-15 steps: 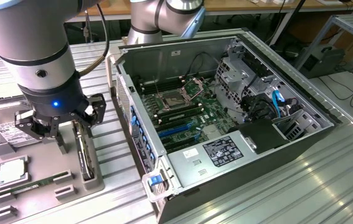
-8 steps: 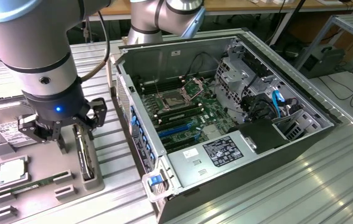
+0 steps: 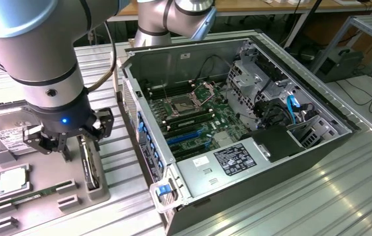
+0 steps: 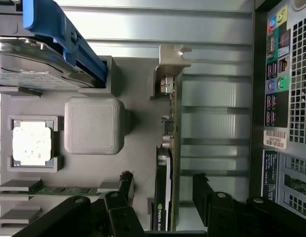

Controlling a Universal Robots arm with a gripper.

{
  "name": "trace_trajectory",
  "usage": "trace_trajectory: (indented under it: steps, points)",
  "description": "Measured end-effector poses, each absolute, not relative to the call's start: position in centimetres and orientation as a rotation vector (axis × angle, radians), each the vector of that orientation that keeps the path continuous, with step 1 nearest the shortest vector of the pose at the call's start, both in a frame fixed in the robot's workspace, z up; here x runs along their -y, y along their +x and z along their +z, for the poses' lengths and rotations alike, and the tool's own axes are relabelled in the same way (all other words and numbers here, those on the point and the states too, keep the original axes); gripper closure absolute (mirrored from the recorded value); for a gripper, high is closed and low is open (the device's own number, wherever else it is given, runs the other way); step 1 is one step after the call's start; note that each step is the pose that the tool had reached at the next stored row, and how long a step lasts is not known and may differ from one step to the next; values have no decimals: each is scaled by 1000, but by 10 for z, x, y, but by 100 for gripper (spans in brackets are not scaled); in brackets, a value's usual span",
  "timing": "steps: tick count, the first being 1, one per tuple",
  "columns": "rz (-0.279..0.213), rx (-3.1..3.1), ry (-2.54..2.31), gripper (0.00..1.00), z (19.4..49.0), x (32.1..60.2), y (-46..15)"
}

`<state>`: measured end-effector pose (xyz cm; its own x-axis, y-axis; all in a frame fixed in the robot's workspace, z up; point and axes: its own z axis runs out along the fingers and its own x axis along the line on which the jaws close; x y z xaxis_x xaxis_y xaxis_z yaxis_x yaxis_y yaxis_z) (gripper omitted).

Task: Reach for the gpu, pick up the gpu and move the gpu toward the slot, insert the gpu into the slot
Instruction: 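Pick up the gpu and move the gpu toward the slot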

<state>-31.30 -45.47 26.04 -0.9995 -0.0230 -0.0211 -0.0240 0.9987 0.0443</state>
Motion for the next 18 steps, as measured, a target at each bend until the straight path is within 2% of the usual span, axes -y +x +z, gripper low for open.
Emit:
trace_trajectory:
  steps: [18]
  points:
    - [69, -3120, -37, 40, 233, 455, -312]
